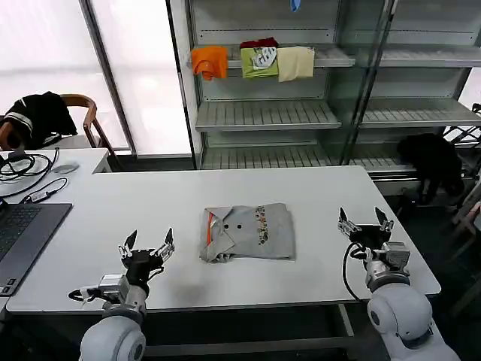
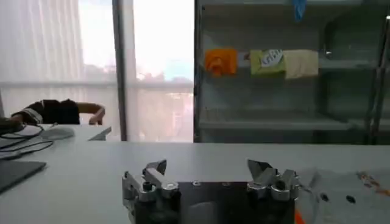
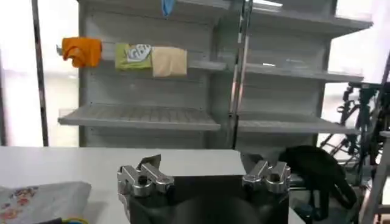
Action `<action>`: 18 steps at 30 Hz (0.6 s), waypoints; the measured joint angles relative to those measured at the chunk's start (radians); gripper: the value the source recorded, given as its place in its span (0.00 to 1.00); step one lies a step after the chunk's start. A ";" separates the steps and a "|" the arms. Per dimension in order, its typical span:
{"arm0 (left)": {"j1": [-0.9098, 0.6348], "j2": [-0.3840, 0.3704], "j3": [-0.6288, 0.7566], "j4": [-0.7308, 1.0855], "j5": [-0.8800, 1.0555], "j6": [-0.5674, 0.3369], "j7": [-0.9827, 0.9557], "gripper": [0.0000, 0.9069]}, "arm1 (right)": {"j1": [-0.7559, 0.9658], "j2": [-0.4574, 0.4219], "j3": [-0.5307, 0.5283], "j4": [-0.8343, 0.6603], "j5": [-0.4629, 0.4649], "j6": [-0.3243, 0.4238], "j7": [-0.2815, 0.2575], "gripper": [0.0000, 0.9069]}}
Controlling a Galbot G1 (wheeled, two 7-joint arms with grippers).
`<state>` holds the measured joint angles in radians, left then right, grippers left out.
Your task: Fold and organize the clothes.
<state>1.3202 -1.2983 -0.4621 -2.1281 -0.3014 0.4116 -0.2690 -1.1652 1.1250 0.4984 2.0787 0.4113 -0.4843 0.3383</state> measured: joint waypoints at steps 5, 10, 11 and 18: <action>-0.007 0.001 0.002 0.009 0.000 -0.003 0.000 1.00 | -0.010 0.005 0.012 -0.002 0.002 0.008 0.006 1.00; -0.006 0.000 -0.002 0.011 -0.001 -0.008 0.007 1.00 | -0.021 0.009 0.017 -0.002 0.002 0.014 0.009 1.00; -0.006 -0.001 -0.003 0.010 -0.001 -0.008 0.008 1.00 | -0.023 0.009 0.019 -0.001 0.002 0.015 0.010 1.00; -0.005 -0.005 -0.002 0.003 -0.004 -0.010 0.024 1.00 | -0.040 0.012 0.030 0.011 0.001 0.021 0.014 1.00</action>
<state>1.3149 -1.3035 -0.4641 -2.1254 -0.3049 0.4012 -0.2453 -1.2055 1.1367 0.5285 2.0893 0.4126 -0.4631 0.3522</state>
